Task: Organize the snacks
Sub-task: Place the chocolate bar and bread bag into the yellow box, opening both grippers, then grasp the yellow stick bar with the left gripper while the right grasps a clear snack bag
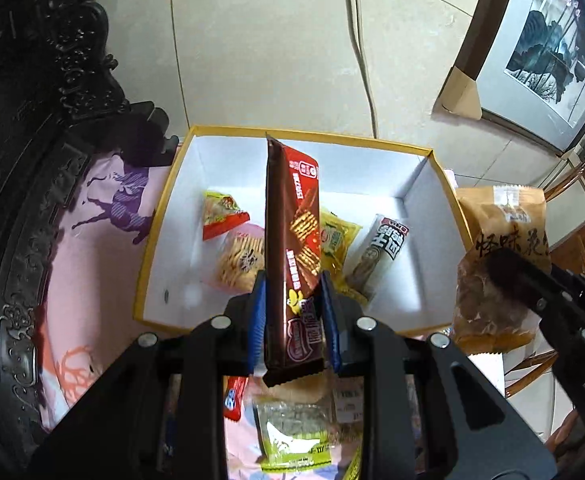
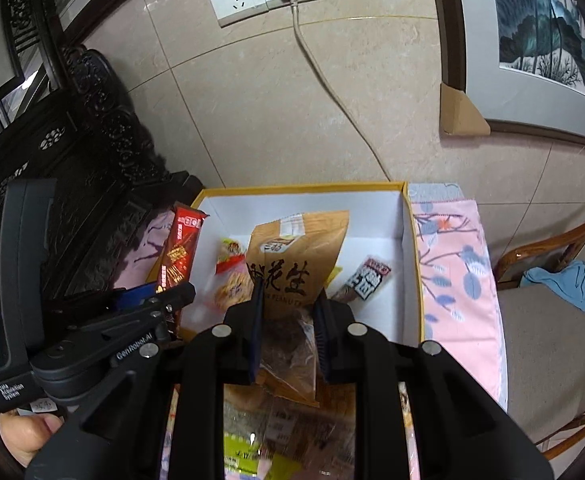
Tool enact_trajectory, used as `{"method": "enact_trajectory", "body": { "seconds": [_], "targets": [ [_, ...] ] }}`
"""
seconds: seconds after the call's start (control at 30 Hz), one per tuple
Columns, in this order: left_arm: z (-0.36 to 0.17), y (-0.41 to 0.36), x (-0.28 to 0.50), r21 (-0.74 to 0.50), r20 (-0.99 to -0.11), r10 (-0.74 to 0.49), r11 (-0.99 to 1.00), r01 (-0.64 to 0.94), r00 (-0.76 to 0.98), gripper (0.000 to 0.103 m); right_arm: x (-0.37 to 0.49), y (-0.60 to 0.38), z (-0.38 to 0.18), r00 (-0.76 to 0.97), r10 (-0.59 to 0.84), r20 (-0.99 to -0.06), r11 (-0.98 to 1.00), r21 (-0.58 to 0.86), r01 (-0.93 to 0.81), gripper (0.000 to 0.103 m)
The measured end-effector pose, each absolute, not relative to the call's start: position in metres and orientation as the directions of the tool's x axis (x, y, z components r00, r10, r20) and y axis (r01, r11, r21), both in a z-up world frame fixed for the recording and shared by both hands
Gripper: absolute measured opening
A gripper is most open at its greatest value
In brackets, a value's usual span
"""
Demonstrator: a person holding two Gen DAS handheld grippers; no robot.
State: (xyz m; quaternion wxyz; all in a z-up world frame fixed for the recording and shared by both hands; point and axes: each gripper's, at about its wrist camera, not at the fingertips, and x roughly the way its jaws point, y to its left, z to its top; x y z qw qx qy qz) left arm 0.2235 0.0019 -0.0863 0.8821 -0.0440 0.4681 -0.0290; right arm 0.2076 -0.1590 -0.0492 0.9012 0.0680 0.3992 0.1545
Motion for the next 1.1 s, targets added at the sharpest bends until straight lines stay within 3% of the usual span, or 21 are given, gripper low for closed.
{"method": "enact_trajectory", "body": {
  "seconds": [0.27,0.3,0.33,0.37,0.53,0.7,0.9,1.1],
  "targets": [
    [-0.090,0.001,0.255,-0.084,-0.836,-0.080,0.996,0.018,0.543,0.028,0.239,-0.154,-0.044,0.650,0.313,-0.692,0.950,0.229,-0.213,0.025],
    [-0.090,0.001,0.260,-0.078,-0.843,-0.076,0.997,0.019,0.533,0.049,0.243,-0.153,-0.043,0.648,0.305,-0.698,0.952,0.221,-0.211,0.028],
    [-0.087,0.002,0.263,-0.066,-0.844,-0.060,0.998,0.007,0.533,0.068,0.245,-0.153,-0.041,0.649,0.293,-0.702,0.956,0.212,-0.202,0.042],
    [-0.083,0.005,0.263,-0.052,-0.836,-0.035,0.998,-0.016,0.548,0.096,0.246,-0.154,-0.038,0.657,0.280,-0.699,0.960,0.202,-0.194,0.058],
    [-0.062,0.017,0.253,-0.019,-0.795,0.023,0.998,-0.062,0.607,0.098,0.232,-0.159,-0.027,0.697,0.195,-0.690,0.979,0.091,-0.184,0.063],
    [-0.062,0.018,0.230,0.171,-0.779,0.226,0.974,-0.149,0.585,0.101,0.205,-0.173,-0.044,0.666,0.087,-0.741,0.993,0.007,-0.121,0.068],
    [-0.090,0.032,0.175,0.108,-0.822,0.170,0.984,-0.143,0.544,0.101,0.137,-0.193,-0.107,0.511,0.051,-0.858,0.990,-0.023,-0.137,0.069],
    [-0.153,0.040,0.099,0.000,-0.906,0.057,0.991,-0.135,0.419,0.101,0.064,-0.211,-0.177,0.349,0.057,-0.935,0.993,0.018,-0.113,0.069]
  ]
}}
